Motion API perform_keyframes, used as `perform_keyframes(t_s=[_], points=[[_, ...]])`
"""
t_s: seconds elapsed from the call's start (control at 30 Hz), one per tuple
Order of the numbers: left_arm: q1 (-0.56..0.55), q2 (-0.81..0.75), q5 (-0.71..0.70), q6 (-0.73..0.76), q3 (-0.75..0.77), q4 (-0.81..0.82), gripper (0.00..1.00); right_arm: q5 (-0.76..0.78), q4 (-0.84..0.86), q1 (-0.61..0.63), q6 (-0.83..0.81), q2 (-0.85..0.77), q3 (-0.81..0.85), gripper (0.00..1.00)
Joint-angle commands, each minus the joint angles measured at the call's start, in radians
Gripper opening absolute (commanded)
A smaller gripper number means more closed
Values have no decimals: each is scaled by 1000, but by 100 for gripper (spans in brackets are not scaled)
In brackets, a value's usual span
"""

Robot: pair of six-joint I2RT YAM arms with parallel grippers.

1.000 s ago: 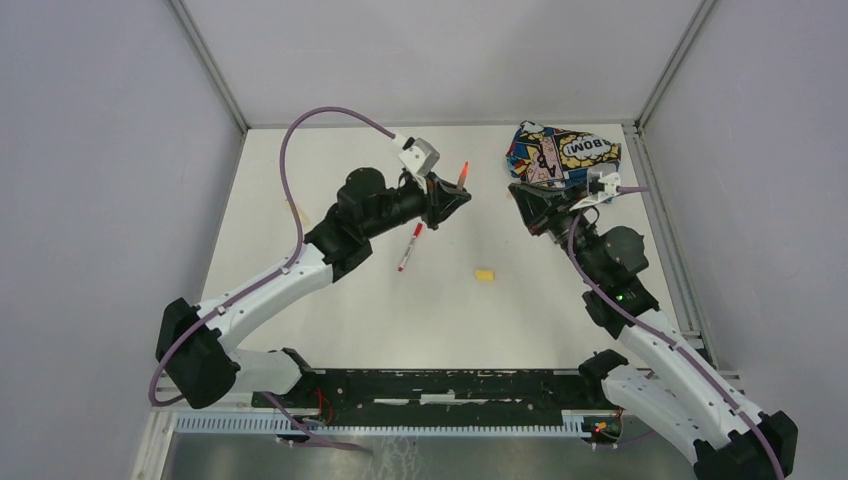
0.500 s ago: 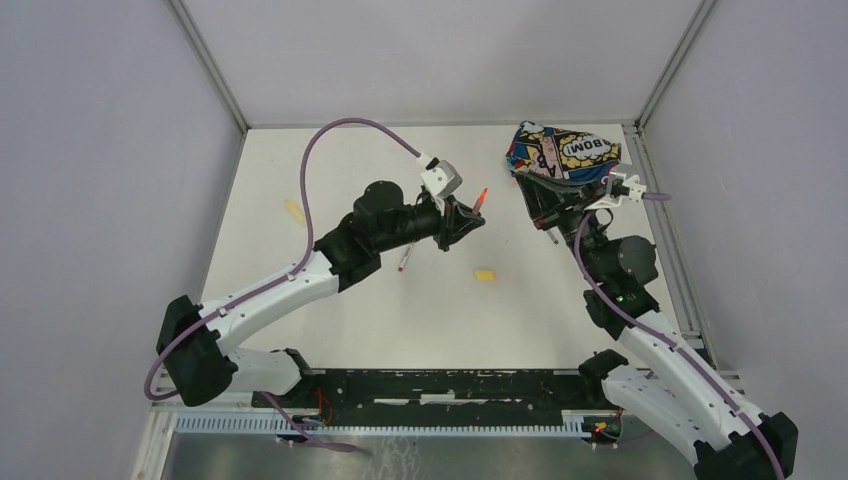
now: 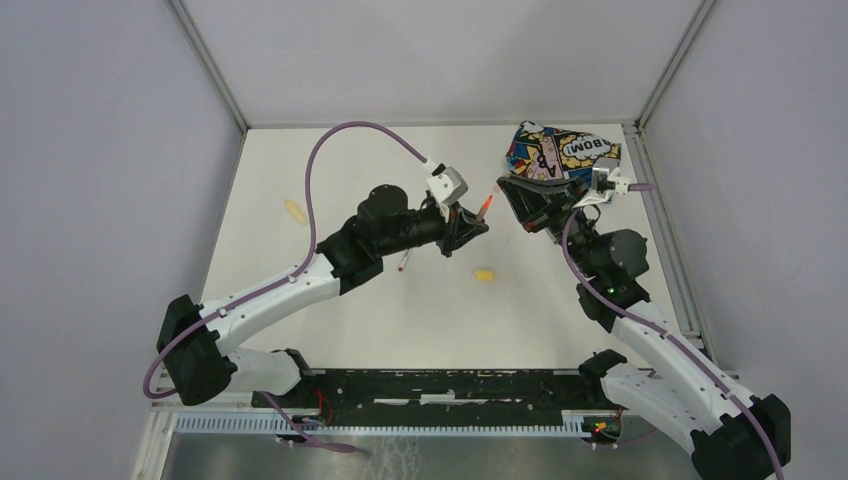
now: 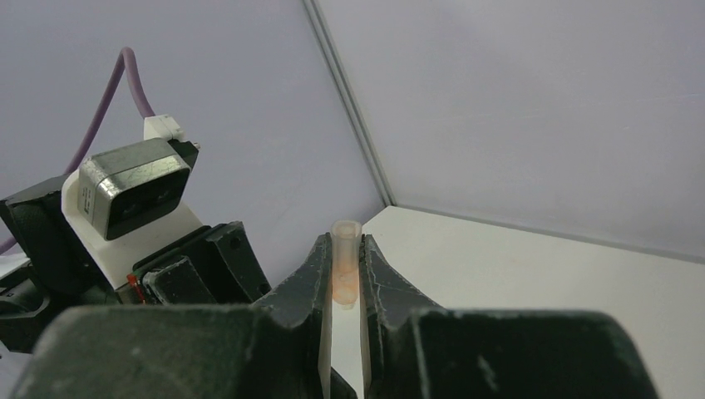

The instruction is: Insert the pens into the pen caps

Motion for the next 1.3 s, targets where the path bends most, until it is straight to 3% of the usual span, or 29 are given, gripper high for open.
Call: perform_keyframes(t_s=[0.0,1.27], points=[[-5,2,-10,68,14,3,2,-67,61,-2,19,1,52,0],[-6,-8,-48,77,5,5,2,-142,-2,-2,37,45,49,0]])
